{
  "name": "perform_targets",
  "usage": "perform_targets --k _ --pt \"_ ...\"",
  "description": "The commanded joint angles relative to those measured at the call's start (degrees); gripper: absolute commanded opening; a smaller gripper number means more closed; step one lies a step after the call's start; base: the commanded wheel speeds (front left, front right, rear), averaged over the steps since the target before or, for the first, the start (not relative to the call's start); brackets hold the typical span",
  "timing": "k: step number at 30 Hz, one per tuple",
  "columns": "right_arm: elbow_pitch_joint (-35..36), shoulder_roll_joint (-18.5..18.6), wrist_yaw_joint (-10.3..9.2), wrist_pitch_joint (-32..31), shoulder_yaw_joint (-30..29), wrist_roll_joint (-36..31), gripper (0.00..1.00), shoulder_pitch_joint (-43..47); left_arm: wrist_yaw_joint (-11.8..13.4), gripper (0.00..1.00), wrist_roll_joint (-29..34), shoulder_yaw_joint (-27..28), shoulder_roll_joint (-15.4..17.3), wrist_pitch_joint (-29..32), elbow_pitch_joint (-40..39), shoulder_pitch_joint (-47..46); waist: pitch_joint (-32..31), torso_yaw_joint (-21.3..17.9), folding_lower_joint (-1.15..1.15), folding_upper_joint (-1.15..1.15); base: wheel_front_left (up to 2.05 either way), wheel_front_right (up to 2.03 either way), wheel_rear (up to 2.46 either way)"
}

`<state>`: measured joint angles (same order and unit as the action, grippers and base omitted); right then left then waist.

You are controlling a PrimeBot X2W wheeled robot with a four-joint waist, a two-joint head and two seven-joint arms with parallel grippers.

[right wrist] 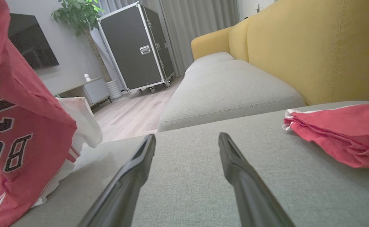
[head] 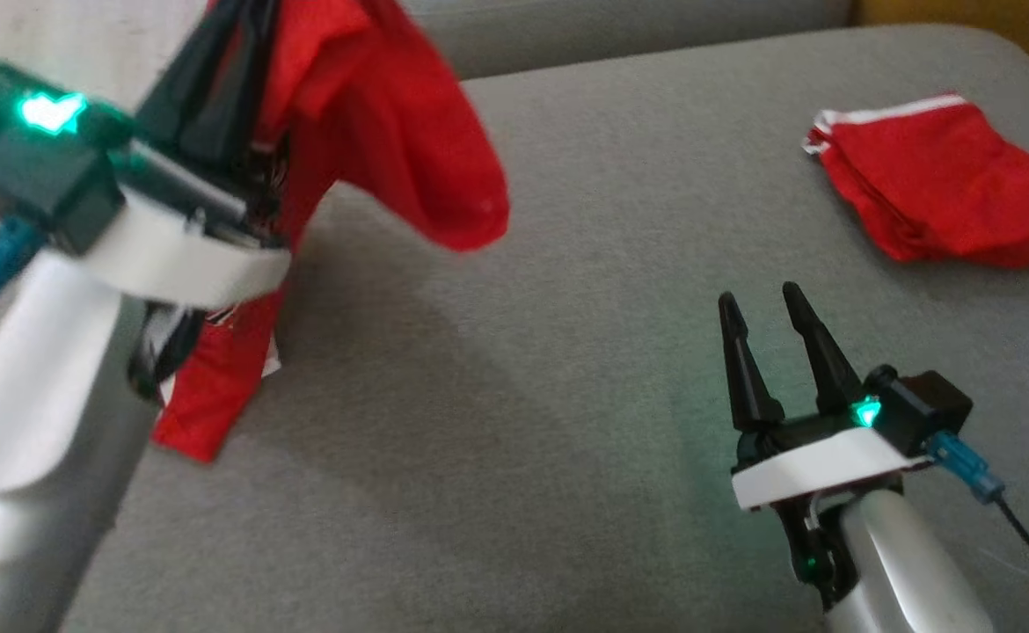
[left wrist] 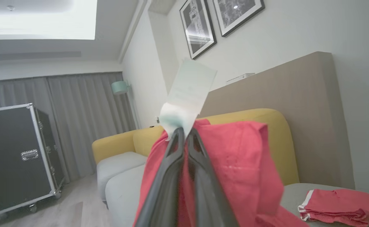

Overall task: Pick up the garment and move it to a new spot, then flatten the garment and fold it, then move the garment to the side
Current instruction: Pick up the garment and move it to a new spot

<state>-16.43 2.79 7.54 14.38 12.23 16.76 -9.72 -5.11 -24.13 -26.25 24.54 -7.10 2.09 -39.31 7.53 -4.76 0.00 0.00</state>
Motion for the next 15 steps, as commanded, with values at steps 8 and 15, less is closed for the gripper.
perform_targets --k 8,15 --pt "3.7 0.1 -0.05 0.6 2.5 2.7 1.0 -4.4 -1.4 0.0 3.2 -0.9 3.2 2.3 -0.8 -13.9 5.7 -7.7 0.0 0.0 0.0 0.0 0.0" --pt "5.7 0.1 -0.05 0.6 3.9 5.2 1.0 -6.1 -2.2 0.0 4.3 -7.8 2.7 2.5 3.3 -21.3 9.6 -13.0 0.0 0.0 0.0 0.0 0.0"
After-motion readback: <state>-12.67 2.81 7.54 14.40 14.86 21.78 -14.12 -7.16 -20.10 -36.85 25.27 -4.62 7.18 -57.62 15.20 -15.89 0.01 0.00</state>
